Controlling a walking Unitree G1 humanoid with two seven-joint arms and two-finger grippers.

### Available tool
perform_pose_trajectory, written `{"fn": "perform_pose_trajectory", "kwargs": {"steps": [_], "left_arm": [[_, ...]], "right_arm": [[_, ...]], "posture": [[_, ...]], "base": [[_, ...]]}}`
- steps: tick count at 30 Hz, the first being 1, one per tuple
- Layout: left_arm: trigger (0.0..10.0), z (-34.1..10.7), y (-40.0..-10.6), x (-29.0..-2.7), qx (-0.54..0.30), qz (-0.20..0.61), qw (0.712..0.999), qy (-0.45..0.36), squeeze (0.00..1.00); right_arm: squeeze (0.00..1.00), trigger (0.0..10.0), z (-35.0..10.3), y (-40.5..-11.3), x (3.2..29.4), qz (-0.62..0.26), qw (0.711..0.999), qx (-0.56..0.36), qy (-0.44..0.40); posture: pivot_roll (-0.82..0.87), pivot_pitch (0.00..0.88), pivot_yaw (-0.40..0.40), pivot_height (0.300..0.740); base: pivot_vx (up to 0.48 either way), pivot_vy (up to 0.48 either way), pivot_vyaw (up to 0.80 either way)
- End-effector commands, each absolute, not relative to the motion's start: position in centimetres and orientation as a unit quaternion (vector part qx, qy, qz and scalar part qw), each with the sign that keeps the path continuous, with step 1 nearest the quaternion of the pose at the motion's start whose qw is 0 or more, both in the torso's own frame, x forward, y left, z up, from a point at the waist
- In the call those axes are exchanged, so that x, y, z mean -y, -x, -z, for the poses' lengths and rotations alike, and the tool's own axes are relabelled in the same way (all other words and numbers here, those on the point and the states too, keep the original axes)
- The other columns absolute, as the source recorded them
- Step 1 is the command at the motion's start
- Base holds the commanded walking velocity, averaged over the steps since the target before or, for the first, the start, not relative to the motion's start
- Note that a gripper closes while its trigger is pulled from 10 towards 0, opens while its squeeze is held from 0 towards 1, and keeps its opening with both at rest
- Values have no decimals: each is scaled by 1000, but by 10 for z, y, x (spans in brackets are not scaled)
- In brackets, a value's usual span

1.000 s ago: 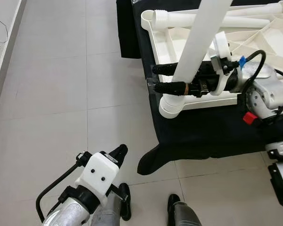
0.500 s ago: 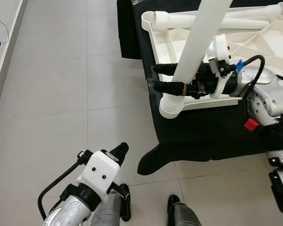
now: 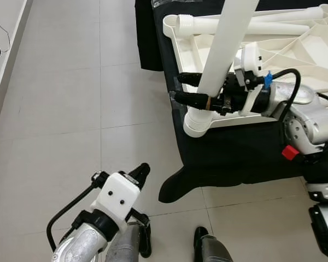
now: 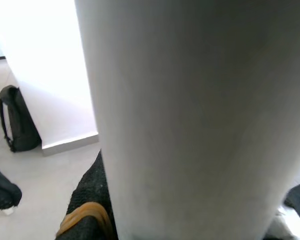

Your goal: Building children table

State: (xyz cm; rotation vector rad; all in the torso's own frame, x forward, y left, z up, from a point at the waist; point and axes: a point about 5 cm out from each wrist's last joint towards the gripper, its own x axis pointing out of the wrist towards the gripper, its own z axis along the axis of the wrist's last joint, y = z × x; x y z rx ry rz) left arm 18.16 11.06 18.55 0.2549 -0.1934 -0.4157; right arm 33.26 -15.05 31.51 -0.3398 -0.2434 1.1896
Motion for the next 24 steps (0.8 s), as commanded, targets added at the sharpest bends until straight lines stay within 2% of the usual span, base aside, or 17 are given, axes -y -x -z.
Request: {"fn": "perform_pose_trajectory", "kwargs": {"steps": [1,20,24], "left_arm": [[10000,-179,-180,-111,80,210,967,-121,0],[10000,-178,-186,-112,85,212,966,-122,0],[10000,-178,-189,-112,89,213,965,-123,0]], "right_arm": [[0,10000,-284,-339,157,-536,829,40,153],[0,10000,-280,-330,158,-471,869,50,140],[0,10000,-279,-331,158,-427,893,52,135]], "posture": [[99,355,12,740],[78,337,24,740],[74,326,29,740]], "base": [[0,0,0],[0,0,0],[0,0,0]]}}
